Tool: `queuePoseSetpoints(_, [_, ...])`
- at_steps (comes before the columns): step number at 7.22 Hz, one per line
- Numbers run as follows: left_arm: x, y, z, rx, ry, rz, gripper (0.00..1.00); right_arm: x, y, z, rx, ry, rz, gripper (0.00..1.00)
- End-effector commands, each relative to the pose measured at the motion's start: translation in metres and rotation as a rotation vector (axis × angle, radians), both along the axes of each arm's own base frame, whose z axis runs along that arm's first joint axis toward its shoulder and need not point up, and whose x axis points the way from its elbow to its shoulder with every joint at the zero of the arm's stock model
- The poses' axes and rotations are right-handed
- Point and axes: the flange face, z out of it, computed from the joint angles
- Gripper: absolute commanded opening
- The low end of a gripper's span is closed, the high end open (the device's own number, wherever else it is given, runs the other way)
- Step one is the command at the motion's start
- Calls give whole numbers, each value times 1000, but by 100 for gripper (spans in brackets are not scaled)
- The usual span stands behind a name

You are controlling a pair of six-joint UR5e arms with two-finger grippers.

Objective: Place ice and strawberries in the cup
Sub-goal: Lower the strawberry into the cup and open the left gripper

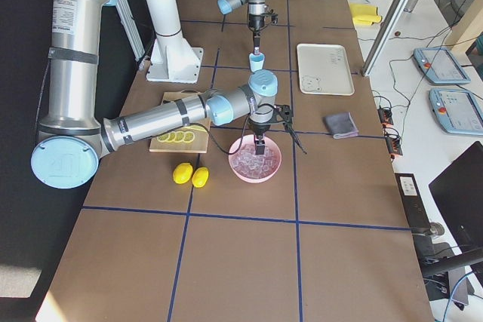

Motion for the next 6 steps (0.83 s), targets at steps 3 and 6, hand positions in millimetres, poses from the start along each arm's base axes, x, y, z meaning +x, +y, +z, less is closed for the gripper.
queuePoseSetpoints(3, [-5, 2, -5, 17, 7, -11, 100, 0, 0, 2, -1, 2, 0, 99])
queuePoseSetpoints(6, [-143, -26, 67, 101, -104, 7, 100, 67, -16, 41, 49, 32, 13, 99])
